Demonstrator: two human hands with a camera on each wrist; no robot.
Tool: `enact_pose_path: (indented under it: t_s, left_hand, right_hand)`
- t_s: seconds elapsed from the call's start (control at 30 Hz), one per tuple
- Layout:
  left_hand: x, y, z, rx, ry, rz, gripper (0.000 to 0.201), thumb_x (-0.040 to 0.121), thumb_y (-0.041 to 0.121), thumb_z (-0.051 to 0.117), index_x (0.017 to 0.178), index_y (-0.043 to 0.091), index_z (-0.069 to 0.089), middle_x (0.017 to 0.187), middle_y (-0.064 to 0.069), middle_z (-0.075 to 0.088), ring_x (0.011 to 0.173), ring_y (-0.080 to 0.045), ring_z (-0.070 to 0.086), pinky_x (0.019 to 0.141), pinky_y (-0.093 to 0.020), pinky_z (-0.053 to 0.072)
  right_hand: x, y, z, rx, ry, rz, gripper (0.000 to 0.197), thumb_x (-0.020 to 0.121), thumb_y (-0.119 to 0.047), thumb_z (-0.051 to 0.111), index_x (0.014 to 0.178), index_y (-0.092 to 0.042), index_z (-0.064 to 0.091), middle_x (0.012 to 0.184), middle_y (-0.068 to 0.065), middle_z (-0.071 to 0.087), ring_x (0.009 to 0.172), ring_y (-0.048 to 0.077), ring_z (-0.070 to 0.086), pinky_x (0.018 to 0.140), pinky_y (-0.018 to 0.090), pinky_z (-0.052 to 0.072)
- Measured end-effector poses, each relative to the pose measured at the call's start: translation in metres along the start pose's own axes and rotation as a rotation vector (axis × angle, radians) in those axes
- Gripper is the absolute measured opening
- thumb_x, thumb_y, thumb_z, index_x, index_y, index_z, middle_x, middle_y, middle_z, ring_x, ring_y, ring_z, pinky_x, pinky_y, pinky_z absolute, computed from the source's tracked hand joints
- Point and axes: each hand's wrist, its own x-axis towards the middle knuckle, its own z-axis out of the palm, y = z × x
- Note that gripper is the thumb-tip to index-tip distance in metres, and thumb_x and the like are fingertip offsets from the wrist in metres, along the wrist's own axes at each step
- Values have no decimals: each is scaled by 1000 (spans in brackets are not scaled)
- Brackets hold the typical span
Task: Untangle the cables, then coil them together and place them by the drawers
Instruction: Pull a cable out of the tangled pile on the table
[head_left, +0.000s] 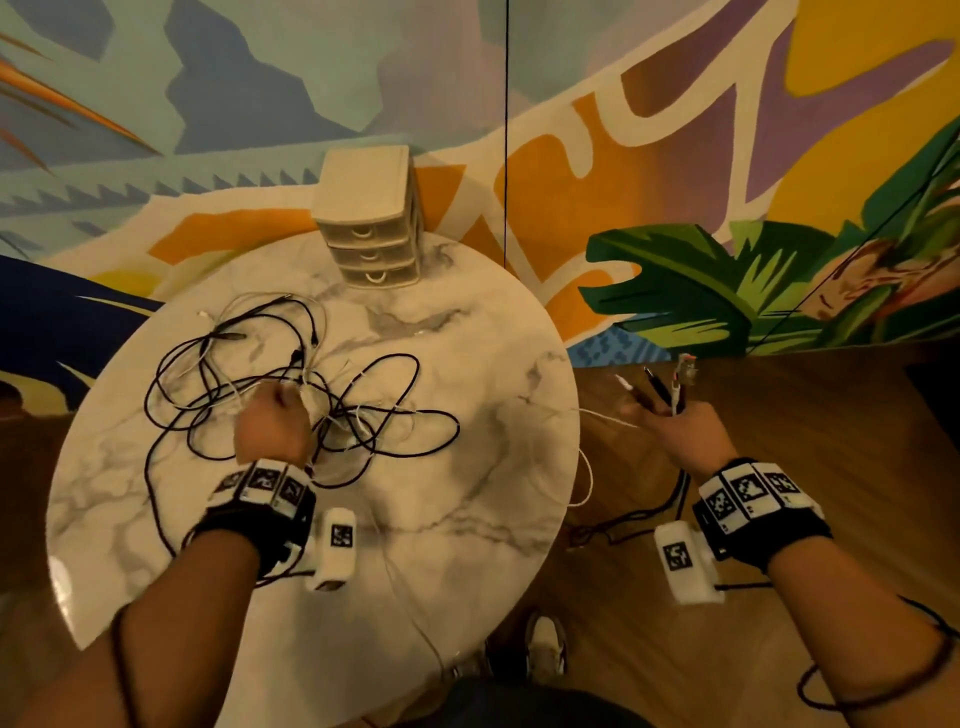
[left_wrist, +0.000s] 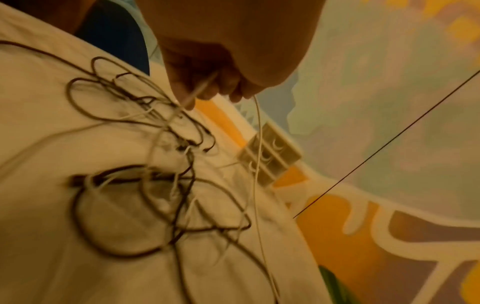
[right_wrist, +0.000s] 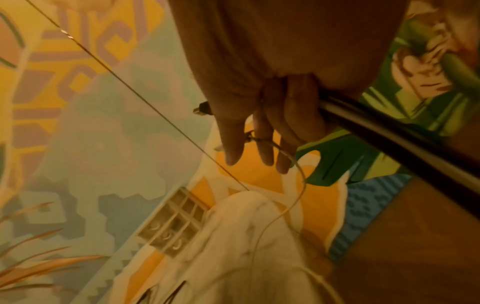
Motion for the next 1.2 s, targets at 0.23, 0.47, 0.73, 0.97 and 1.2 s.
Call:
enact_pose_path:
  t_s: [0.23, 0.47, 0.73, 0.97, 1.2]
  left_hand:
    - [-28, 88, -31, -321, -3, 310, 23, 94, 26, 50, 86, 7, 60, 80, -13, 65, 69, -22, 54, 61, -28, 33]
    - [-97, 176, -35, -135, -301, 907, 24, 90, 40, 47, 86, 23, 63, 66, -1, 63, 62, -22, 57, 54, -34, 44]
    - [-86, 189, -44, -21, -278, 940, 22, 91, 41, 53, 83, 25, 64, 60, 5, 54, 66, -21, 55, 56, -32, 42]
    - [-75, 206, -54, -33, -158, 916, 21, 89, 41, 55, 88, 23, 66, 79, 0, 68, 79, -22, 63, 68, -39, 52]
    - [-113, 242, -52, -689, -480, 737, 5, 92, 9, 52, 89, 9, 57, 66, 6, 55, 50, -1, 48, 49, -18, 39]
  right_hand:
    - [-3, 9, -14, -15, 216, -14, 34, 88, -39, 60, 89, -5, 67, 82, 12, 63, 67, 23, 55, 59, 30, 42]
    - [-57, -76, 38, 283, -204, -434, 27, 97, -29, 47, 84, -28, 70, 98, 16, 69, 68, 15, 56, 68, 33, 47]
    - [-38, -58, 12, 166, -30, -369, 32, 96, -27, 49, 67, -16, 52, 61, 0, 47, 56, 13, 40, 56, 26, 32]
    - [-20, -7, -12, 144, 180, -226, 34, 96, -25, 50, 63, -20, 49, 62, 1, 46, 56, 15, 37, 55, 30, 29]
    - [-29, 25, -14, -5, -79, -186, 41, 98, -25, 43, 62, -13, 57, 66, 4, 58, 61, 17, 52, 65, 29, 40]
